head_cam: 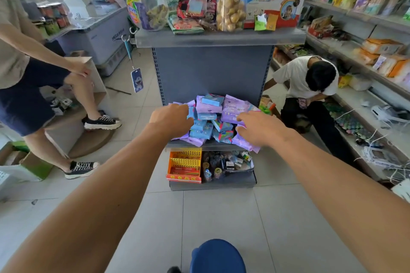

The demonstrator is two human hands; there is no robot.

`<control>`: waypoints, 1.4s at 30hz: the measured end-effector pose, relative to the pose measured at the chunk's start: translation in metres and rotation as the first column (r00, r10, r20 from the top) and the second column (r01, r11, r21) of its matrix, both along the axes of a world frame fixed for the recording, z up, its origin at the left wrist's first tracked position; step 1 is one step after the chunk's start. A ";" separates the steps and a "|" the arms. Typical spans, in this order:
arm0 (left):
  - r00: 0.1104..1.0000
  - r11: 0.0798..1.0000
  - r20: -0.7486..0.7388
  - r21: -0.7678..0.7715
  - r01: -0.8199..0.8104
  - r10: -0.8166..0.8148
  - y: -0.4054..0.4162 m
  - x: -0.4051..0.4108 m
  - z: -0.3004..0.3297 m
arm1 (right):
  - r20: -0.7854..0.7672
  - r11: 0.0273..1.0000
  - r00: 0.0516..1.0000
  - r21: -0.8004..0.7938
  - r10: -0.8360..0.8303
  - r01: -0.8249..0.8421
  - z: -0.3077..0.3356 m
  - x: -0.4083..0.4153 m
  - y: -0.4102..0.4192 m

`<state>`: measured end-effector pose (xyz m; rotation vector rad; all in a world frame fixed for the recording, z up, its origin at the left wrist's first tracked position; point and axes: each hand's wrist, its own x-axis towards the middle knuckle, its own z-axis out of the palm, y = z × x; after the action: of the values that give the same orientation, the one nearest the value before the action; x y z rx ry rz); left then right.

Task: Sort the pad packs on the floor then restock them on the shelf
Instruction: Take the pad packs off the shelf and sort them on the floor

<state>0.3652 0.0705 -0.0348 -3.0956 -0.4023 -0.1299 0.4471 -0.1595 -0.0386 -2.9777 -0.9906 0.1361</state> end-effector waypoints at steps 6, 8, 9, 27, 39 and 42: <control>0.999 0.997 -0.007 -0.058 0.046 -0.047 0.055 0.073 -0.021 | 0.032 1.000 0.999 -0.011 -0.028 0.028 -0.014 0.060 0.054; 0.997 0.995 -0.019 -0.063 0.071 -0.073 0.076 0.095 -0.026 | 0.029 0.998 0.998 -0.019 -0.051 0.052 -0.021 0.078 0.075; 0.996 0.994 -0.034 -0.067 0.084 -0.087 0.086 0.105 -0.028 | 0.019 0.998 0.998 -0.021 -0.064 0.065 -0.024 0.086 0.085; 0.968 0.972 -0.175 -0.182 0.149 -0.182 0.088 0.278 -0.100 | -0.164 0.985 0.971 -0.040 -0.174 0.169 -0.101 0.262 0.082; 0.965 0.975 -0.263 -0.217 -0.043 -0.016 -0.052 0.384 -0.153 | -0.346 0.993 0.934 0.031 -0.093 0.110 -0.189 0.385 -0.036; 0.953 0.972 -0.304 -0.226 -0.058 -0.014 -0.068 0.403 -0.165 | -0.386 0.988 0.915 0.050 -0.117 0.147 -0.206 0.398 -0.052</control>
<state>0.7679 0.0022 -0.1997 -3.2558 -0.4687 0.4213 0.8451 -0.2117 -0.2450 -2.7757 -0.7263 0.6341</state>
